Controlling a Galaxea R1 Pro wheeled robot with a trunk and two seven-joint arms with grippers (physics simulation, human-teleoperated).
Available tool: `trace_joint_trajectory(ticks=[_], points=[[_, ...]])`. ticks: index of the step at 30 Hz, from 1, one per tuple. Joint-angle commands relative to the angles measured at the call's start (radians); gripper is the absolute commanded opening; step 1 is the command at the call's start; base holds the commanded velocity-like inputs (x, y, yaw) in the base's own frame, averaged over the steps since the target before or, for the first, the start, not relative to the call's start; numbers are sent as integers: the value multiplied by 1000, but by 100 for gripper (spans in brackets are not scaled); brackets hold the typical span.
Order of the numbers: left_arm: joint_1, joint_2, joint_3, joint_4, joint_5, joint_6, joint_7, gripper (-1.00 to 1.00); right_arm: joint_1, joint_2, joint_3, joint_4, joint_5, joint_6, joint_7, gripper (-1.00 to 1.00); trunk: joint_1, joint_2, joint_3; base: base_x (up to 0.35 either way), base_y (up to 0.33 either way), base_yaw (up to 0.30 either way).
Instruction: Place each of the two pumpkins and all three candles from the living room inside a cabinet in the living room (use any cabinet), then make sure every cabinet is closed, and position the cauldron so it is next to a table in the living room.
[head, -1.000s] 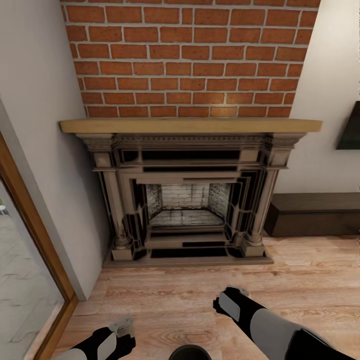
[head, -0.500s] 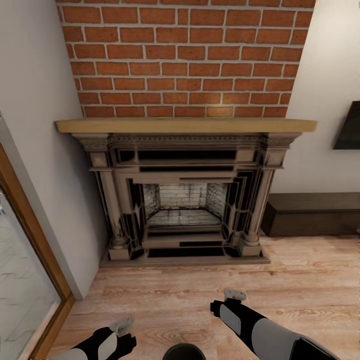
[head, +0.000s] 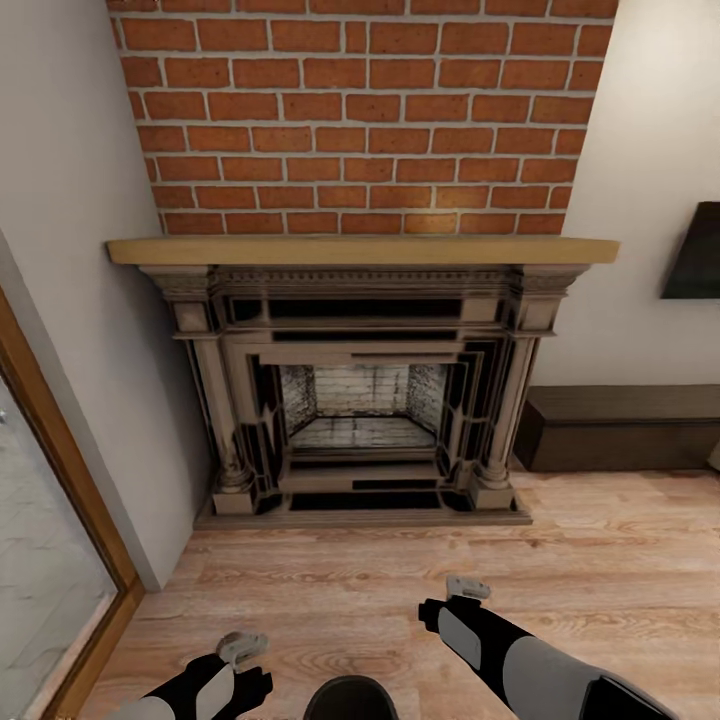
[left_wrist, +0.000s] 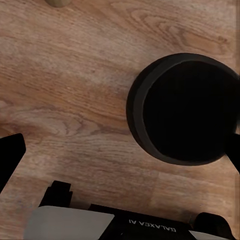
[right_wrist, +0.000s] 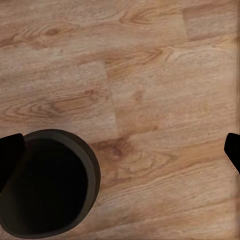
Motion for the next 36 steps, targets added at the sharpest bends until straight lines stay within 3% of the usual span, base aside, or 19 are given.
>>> trace_joint_trajectory(ticks=[1,13,24,36], points=[[0,0,-8,-2,10,5,7,100,-1,-1,6,-3,-3,5,-6,100,0,-1,-1,-1,-277,211],[0,1,-8,-1,10,4,7,100,-1,1,6,-4,-5,3,-5,100,0,-1,-1,0,-160,243],[0,1,-8,-1,10,4,7,100,-1,1,6,-4,-5,3,47,100,0,-1,-1,-64,-133,16],[0,2,-8,-1,10,4,7,100,-1,1,6,-4,-5,3,53,100,0,-1,-1,-1,-93,0]])
